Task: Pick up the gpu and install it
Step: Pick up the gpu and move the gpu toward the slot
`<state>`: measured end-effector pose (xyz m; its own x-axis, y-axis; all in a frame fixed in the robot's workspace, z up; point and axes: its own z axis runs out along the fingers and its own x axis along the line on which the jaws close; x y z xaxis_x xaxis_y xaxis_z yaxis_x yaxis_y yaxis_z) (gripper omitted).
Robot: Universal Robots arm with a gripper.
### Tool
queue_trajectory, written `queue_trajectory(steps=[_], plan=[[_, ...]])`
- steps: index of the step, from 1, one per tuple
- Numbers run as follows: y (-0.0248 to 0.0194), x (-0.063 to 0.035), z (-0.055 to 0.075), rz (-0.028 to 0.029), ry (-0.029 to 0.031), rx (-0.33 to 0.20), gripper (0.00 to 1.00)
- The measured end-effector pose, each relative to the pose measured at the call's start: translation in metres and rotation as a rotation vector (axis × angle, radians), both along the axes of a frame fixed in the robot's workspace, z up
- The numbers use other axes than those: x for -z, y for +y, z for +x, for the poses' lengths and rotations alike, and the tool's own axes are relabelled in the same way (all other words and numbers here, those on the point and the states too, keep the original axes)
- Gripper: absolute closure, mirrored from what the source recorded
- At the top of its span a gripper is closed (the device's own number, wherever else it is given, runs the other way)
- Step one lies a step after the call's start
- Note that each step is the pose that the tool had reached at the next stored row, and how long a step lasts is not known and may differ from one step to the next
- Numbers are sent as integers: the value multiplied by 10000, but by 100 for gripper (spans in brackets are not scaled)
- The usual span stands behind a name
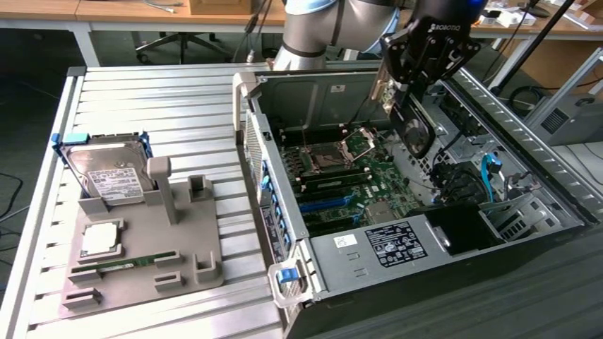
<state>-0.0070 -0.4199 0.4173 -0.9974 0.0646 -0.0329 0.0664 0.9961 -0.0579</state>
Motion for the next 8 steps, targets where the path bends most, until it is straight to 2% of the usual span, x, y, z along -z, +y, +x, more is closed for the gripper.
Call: queue_trajectory(steps=[5, 8], plan=[[11, 47, 55, 0, 0, -2, 73], [36, 74, 64, 1, 0, -4, 73]])
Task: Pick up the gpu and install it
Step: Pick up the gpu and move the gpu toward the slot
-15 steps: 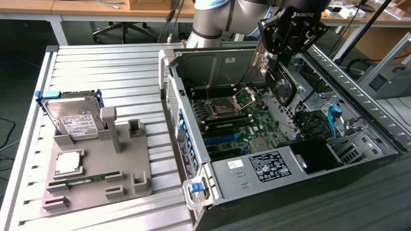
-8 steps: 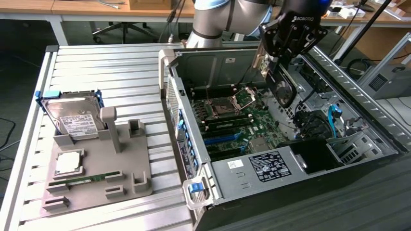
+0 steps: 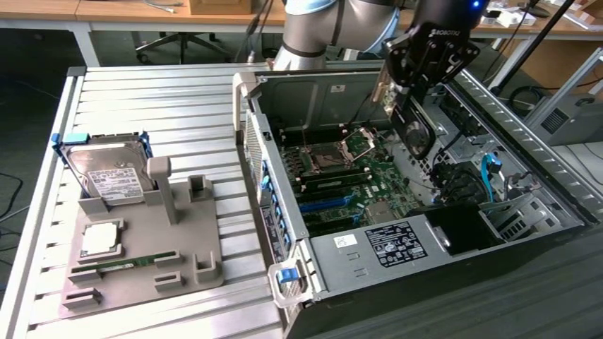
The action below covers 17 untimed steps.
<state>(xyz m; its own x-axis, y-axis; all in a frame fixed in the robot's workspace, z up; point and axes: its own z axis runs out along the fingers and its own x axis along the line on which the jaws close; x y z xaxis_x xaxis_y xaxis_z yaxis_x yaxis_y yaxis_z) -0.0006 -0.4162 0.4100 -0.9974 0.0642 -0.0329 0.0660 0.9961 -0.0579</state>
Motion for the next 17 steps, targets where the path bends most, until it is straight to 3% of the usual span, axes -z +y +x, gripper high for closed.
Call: queue_trajectory(steps=[6, 17], plan=[[38, 44, 8, 1, -1, -5, 73], [43, 113, 24, -8, 0, -8, 73]])
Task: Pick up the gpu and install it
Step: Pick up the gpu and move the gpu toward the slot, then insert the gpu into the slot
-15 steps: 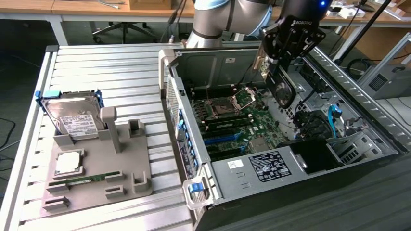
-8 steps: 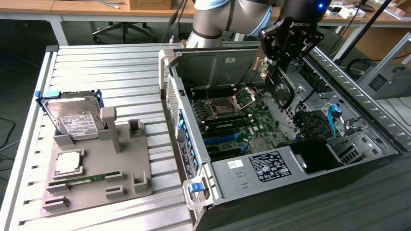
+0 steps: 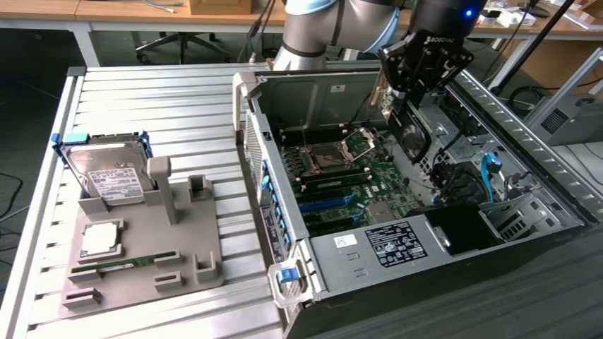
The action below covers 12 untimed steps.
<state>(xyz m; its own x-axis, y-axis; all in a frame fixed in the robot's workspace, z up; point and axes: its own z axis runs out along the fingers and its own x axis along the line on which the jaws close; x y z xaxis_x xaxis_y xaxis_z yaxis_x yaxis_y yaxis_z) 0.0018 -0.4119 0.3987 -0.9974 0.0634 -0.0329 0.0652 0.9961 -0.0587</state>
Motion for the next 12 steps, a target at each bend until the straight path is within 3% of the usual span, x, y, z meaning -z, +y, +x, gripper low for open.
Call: queue_trajectory(steps=[12], plan=[[0, 3, 0, 2, -1, -1, 73]])
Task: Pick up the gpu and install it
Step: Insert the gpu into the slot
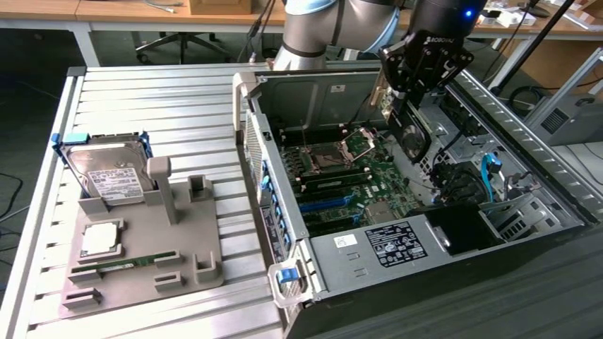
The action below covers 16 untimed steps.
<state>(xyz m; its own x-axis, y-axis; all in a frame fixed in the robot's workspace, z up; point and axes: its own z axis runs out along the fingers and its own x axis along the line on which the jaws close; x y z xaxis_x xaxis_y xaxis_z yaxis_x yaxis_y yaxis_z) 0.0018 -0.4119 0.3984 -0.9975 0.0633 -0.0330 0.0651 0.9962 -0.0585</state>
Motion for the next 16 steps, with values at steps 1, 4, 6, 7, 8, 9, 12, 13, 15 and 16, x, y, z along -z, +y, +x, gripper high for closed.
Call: queue_trajectory(steps=[1, 4, 6, 7, 8, 9, 12, 13, 15, 16], plan=[[0, 0, 0, 0, 0, -7, 73], [0, 0, 0, 0, 0, -85, 73], [0, 0, 0, 1, 0, -196, 73], [0, 0, 0, 0, 0, -278, 73], [0, 0, 0, 0, 0, -352, 73], [0, 0, 0, 0, 0, -445, 73], [0, 0, 0, 1, 0, -697, 73], [0, 1, 0, 0, 0, -876, 73], [0, 1, 0, 0, 0, -1024, 73], [0, 2, 0, 0, 0, -1140, 73]])
